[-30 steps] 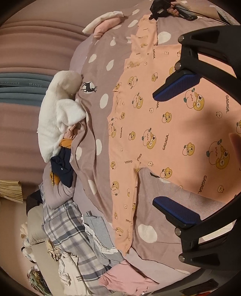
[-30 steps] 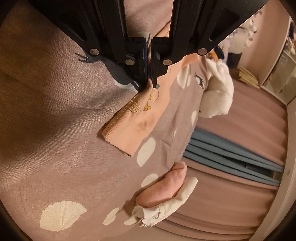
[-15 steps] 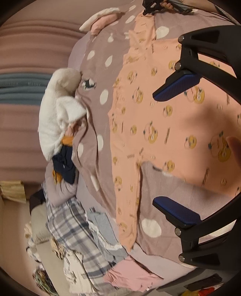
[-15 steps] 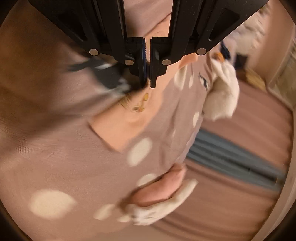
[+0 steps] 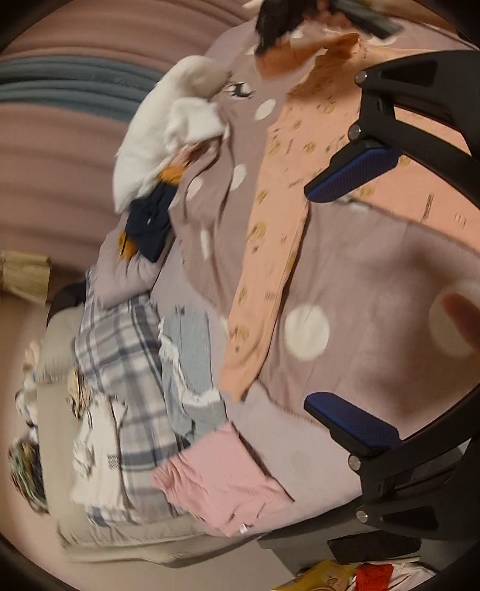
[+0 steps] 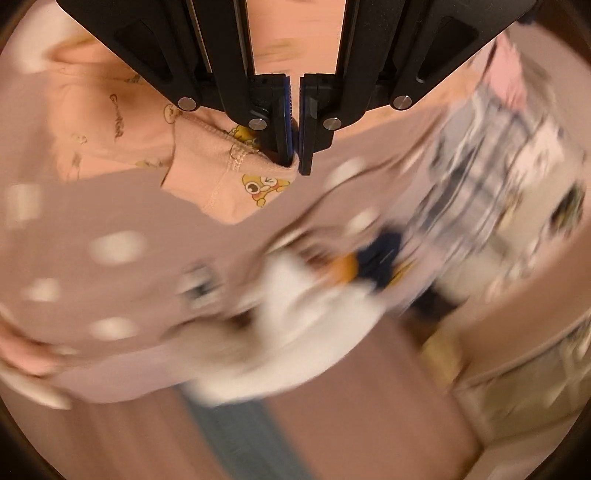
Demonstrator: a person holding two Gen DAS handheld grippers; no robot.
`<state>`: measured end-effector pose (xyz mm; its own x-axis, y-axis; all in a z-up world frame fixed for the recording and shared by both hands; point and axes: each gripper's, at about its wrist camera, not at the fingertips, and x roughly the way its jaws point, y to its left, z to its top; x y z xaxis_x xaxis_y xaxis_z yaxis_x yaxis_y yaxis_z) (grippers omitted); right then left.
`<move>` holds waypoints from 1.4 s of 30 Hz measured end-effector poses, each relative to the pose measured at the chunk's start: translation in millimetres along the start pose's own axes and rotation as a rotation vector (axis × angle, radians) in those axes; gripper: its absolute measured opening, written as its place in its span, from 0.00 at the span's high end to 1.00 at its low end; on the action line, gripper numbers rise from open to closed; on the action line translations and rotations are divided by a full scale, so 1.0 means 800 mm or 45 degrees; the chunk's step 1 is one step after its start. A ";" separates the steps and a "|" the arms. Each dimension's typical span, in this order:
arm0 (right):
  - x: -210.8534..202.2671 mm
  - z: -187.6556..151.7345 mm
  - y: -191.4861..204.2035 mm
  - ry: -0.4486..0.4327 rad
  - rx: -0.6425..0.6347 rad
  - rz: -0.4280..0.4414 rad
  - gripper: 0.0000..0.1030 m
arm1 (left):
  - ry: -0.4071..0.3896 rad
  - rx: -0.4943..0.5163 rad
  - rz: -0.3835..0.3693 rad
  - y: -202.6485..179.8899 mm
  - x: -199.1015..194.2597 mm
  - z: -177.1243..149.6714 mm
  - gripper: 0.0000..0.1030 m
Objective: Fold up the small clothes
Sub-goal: 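Carry the held sleeve across the onesie body with the right tool, then open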
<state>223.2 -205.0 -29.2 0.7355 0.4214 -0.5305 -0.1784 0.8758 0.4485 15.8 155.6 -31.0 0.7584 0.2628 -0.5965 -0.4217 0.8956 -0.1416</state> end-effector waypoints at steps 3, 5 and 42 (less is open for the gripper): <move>0.087 -0.038 0.077 0.184 -0.142 0.005 0.98 | 0.055 -0.042 -0.050 0.026 0.012 0.000 0.00; 0.139 -0.066 0.111 0.308 -0.216 -0.032 0.98 | 0.071 -0.070 -0.044 0.038 0.016 0.000 0.00; 0.154 -0.082 0.064 0.392 0.168 -0.073 0.86 | 0.120 -0.230 -0.085 0.099 0.037 0.001 0.00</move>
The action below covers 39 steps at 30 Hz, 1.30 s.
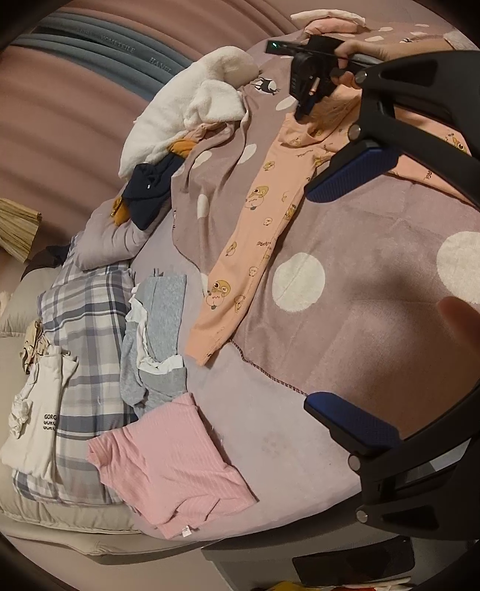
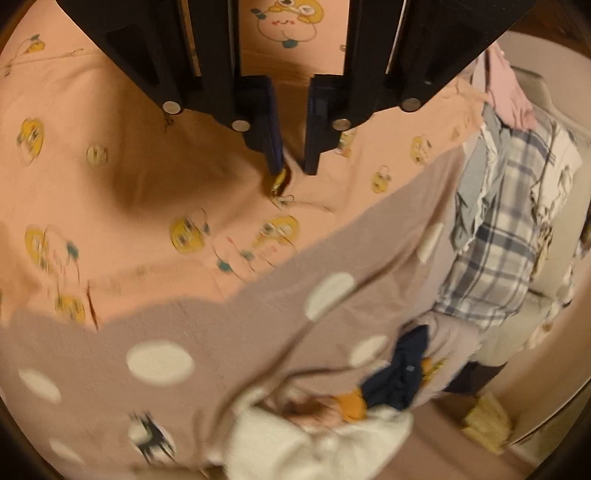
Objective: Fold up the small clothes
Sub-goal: 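Carry the held sleeve across the onesie body with the right tool, then open, then grasp the cuff of the other onesie sleeve with the left tool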
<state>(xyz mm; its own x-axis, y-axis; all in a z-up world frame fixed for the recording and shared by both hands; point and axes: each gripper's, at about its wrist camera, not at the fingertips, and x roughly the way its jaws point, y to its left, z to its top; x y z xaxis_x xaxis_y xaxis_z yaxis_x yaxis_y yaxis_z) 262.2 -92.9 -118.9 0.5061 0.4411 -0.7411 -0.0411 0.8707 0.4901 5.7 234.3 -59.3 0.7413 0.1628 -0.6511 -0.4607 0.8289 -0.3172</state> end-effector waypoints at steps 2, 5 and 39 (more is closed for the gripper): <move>-0.007 0.003 0.021 -0.021 -0.061 0.049 0.89 | 0.007 0.008 0.010 -0.001 0.002 -0.001 0.00; -0.007 -0.001 0.062 0.028 -0.097 0.206 0.89 | 0.006 0.015 0.021 -0.002 0.001 -0.001 0.00; -0.160 -0.215 0.019 -0.265 -0.770 -0.473 0.19 | -0.035 -0.149 -0.208 0.057 0.080 0.050 0.01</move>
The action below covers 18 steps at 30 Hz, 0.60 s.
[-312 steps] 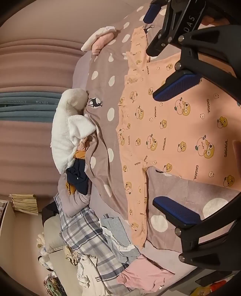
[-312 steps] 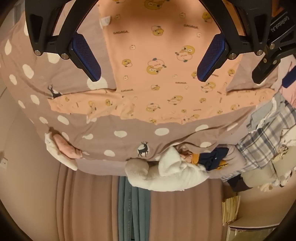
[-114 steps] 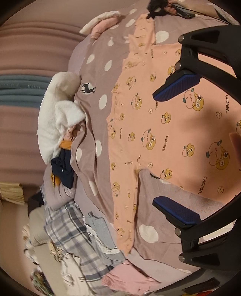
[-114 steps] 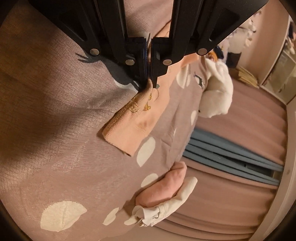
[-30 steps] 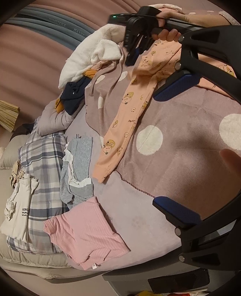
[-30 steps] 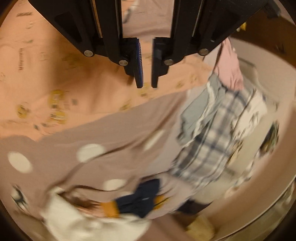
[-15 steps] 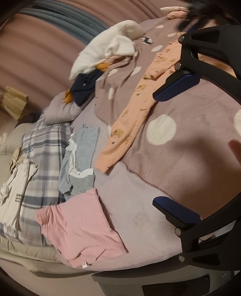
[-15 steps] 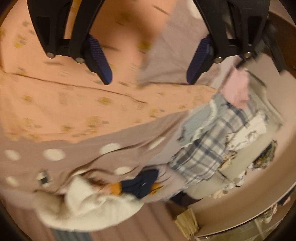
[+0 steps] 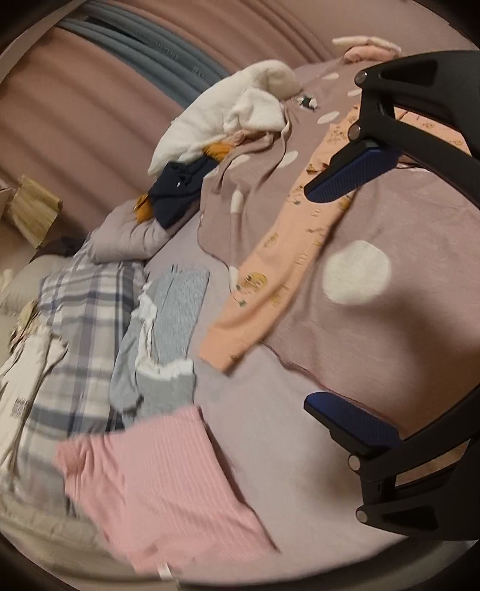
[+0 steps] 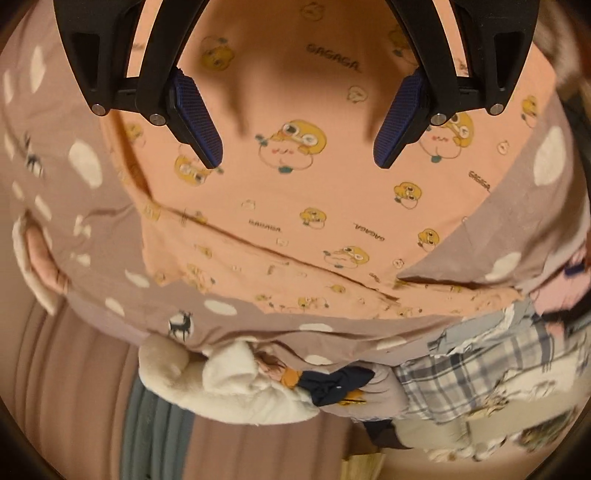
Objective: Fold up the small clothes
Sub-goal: 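Grasp the cuff of the other onesie sleeve with the left tool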
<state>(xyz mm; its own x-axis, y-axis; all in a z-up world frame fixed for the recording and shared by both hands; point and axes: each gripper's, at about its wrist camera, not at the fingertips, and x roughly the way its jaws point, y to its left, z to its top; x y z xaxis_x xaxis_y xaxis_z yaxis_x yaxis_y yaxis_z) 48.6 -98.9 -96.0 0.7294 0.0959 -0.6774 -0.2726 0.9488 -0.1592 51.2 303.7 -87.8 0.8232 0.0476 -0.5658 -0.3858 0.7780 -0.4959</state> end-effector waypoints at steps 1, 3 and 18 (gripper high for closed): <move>-0.001 0.003 -0.001 -0.015 -0.010 -0.025 0.19 | 0.011 0.016 -0.011 0.003 0.007 0.007 0.01; -0.005 -0.001 -0.007 -0.062 -0.022 -0.064 0.19 | 0.059 0.051 -0.014 0.009 0.030 0.023 0.02; 0.008 -0.013 -0.069 0.003 0.191 -0.020 0.19 | 0.296 -0.228 -0.050 0.061 0.134 0.069 0.51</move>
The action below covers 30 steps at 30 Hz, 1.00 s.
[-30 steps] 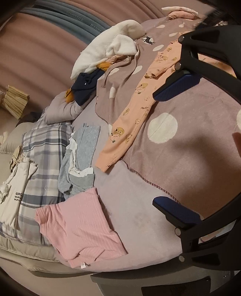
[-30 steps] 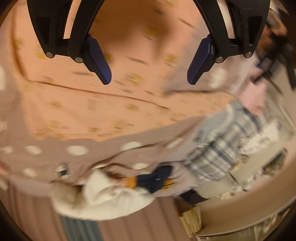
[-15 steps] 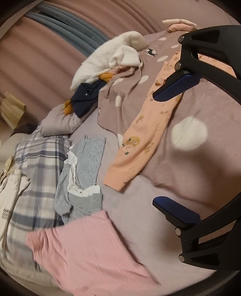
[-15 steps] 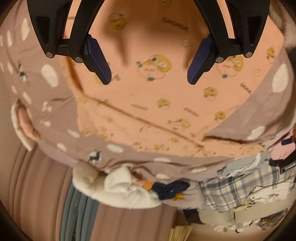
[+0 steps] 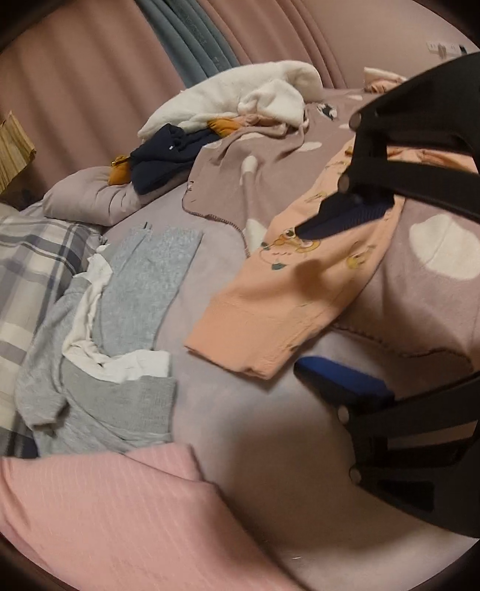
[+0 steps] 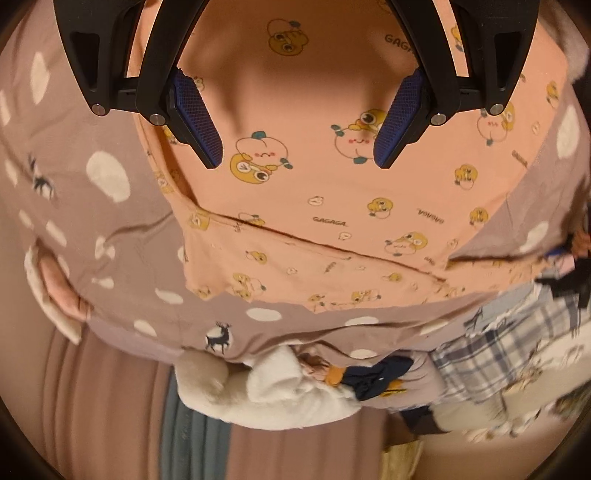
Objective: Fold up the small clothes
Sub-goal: 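Grasp the cuff of the other onesie sleeve with the left tool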
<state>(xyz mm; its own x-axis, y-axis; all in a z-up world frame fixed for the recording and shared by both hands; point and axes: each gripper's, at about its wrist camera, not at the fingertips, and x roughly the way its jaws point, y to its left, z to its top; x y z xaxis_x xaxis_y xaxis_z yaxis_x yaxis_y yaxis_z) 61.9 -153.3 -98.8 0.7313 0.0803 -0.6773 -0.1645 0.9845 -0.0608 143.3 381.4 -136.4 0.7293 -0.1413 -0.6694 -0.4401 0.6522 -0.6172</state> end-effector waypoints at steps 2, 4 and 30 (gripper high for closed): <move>0.002 0.000 -0.006 0.005 0.032 0.018 0.19 | -0.009 0.013 0.039 -0.004 0.002 0.004 0.71; 0.006 -0.001 -0.009 0.020 0.058 0.024 0.19 | -0.029 0.038 0.156 -0.011 0.004 0.007 0.89; -0.021 -0.013 -0.071 -0.057 0.255 0.273 0.19 | -0.102 0.643 0.052 -0.277 -0.031 -0.128 0.94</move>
<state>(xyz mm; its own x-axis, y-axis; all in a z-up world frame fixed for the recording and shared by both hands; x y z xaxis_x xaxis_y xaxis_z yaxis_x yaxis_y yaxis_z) 51.9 -212.6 -91.6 0.7232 0.2922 -0.6258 -0.1879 0.9552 0.2288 169.1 163.8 -25.7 0.7633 -0.0641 -0.6428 -0.1751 0.9373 -0.3013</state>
